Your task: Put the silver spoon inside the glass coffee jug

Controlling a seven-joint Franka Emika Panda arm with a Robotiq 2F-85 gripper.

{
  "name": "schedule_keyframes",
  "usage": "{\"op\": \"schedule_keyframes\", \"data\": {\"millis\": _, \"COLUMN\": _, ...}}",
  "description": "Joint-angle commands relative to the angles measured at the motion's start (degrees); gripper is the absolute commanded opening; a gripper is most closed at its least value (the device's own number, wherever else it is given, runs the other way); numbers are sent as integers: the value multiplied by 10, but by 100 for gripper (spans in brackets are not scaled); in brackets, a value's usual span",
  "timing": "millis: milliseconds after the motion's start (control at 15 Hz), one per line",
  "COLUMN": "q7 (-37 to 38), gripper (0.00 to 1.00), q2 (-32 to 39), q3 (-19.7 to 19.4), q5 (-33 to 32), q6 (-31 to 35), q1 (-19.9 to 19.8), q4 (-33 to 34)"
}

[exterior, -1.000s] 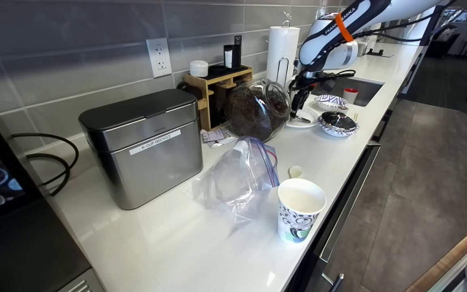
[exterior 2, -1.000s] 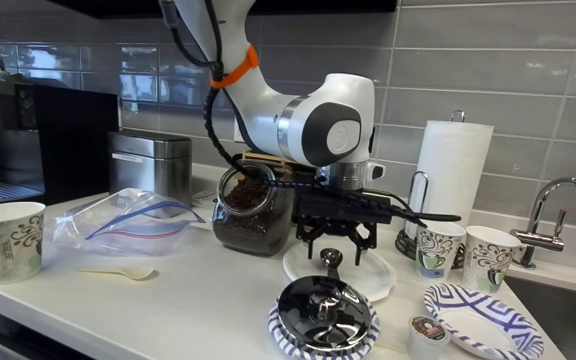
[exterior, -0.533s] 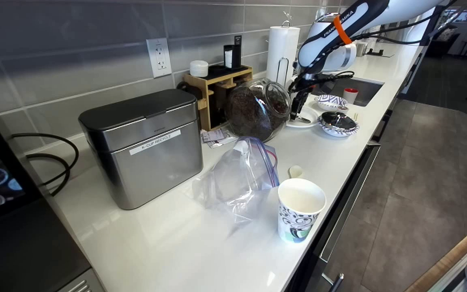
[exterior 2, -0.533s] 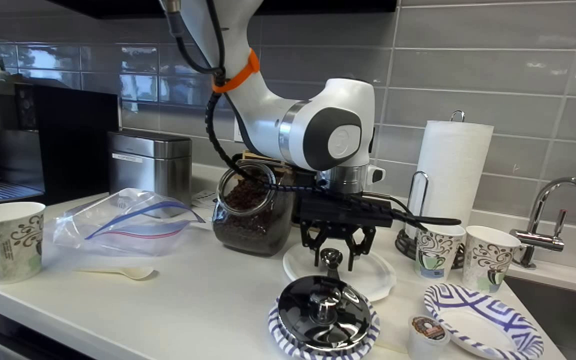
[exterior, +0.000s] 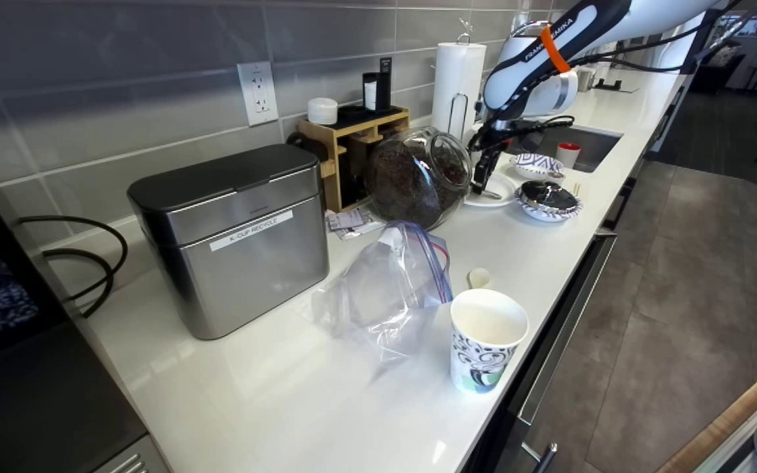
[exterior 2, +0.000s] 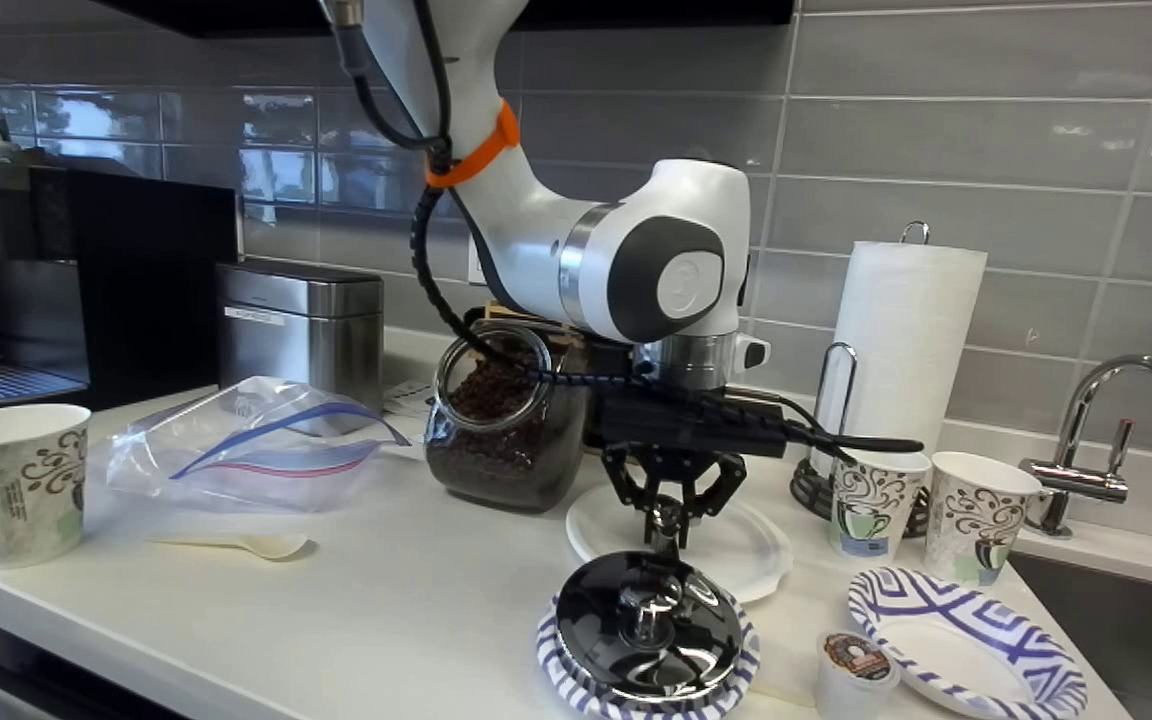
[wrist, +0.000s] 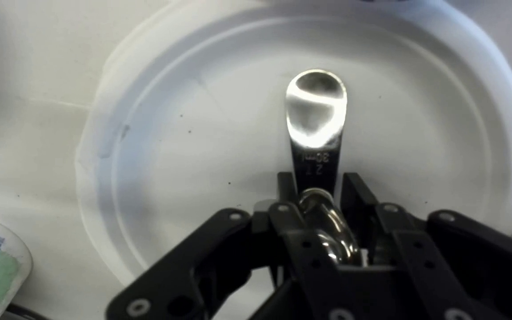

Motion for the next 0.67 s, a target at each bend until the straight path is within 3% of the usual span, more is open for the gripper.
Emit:
{"op": "schedule_keyframes", "data": {"millis": 0, "q7": 3, "gripper": 59, "q2": 9, "q3": -1, "q5": -12, "q6": -23, "q1": 1, "q4": 13}}
{"op": "schedule_keyframes", "data": {"millis": 67, "q7": 4, "gripper": 64, "q2": 9, "q3": -2, "q5": -13, "q6": -25, "q1": 1, "q4": 13}}
{"op": "schedule_keyframes", "data": {"millis": 133, "q7": 3, "gripper": 57, "q2": 9, "q3": -1, "q5": -13, "q6": -28, "q1": 1, "q4": 14}}
{"op": "schedule_keyframes", "data": {"millis": 200, "q7": 3, "gripper": 33, "q2": 9, "q3": -1, "q5": -13, "q6": -29, "q1": 1, "q4": 14}}
{"op": "schedule_keyframes", "data": {"millis": 333, "q7": 4, "gripper": 30, "q2": 9, "q3": -1, "q5": -13, "q6": -30, "q1": 1, "q4": 13}}
{"op": "schedule_keyframes", "data": {"millis": 533, "q7": 4, "gripper": 5, "q2": 8, "q3": -1, "q5": -13, "q6": -29, "q1": 1, "q4": 12}}
{"op": "schedule_keyframes", "data": {"millis": 600, "q7": 4, "gripper": 3, "q2": 7, "q3": -1, "q5": -13, "q6": -29, "q1": 2, "q4": 12}}
